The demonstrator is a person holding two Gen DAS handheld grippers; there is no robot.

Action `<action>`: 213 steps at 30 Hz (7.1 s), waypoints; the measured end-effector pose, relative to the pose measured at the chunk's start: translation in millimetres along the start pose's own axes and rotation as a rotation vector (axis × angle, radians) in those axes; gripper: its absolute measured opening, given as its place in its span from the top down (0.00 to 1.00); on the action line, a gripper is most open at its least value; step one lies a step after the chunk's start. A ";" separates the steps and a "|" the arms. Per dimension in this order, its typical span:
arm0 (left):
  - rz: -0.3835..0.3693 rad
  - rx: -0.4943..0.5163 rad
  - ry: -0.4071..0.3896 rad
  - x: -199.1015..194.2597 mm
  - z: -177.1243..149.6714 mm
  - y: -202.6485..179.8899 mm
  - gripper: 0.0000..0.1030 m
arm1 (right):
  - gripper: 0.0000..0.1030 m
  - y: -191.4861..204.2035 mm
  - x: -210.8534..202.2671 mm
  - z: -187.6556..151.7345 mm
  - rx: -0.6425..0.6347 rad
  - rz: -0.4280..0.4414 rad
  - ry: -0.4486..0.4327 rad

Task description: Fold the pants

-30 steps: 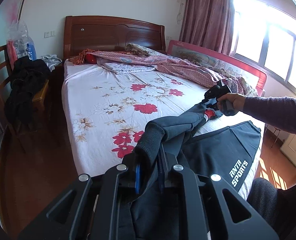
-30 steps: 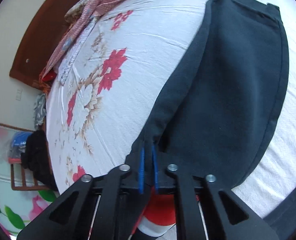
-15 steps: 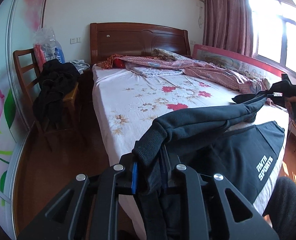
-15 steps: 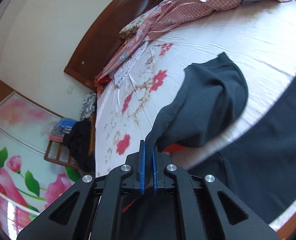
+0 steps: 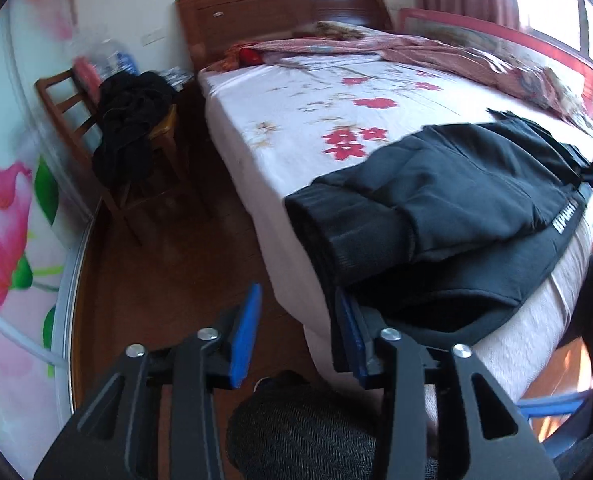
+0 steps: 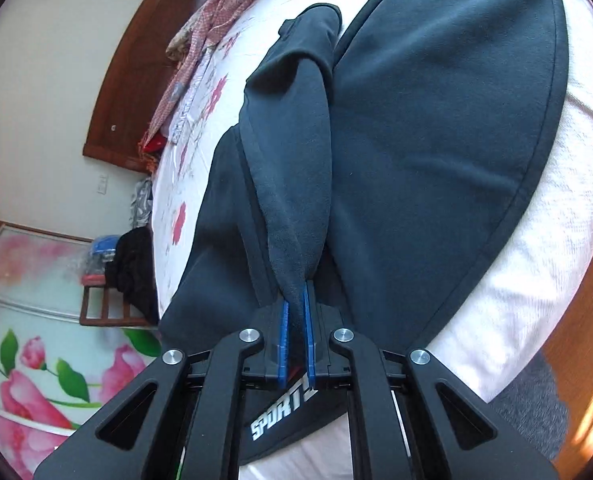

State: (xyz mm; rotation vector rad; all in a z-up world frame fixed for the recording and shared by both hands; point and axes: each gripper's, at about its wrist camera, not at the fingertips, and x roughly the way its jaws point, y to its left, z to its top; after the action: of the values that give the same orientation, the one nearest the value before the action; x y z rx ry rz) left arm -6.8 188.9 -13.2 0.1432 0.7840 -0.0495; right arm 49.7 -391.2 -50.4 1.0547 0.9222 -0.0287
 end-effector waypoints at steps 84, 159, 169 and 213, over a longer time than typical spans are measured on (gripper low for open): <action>-0.309 -0.322 -0.139 4.6 74.4 -75.3 0.08 | 0.89 116.9 152.9 -222.5 -0.338 0.251 0.695; -0.360 -0.095 0.184 54.8 32.6 -83.0 0.02 | 0.05 -12.5 -16.0 -21.8 -0.174 0.191 0.031; -0.311 -0.023 0.165 53.1 10.3 -80.9 0.05 | 0.18 21.0 29.9 -56.8 -0.394 -0.024 0.140; -0.223 -0.164 0.085 94.7 54.1 -72.5 0.12 | 0.19 -74.1 -86.8 68.8 0.020 0.017 -0.301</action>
State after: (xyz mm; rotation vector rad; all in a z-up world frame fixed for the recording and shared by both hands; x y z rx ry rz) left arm 91.0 110.1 -50.3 -0.0992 0.8829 -0.1906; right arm 5.9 -516.1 -35.5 1.0433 0.6418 -0.1780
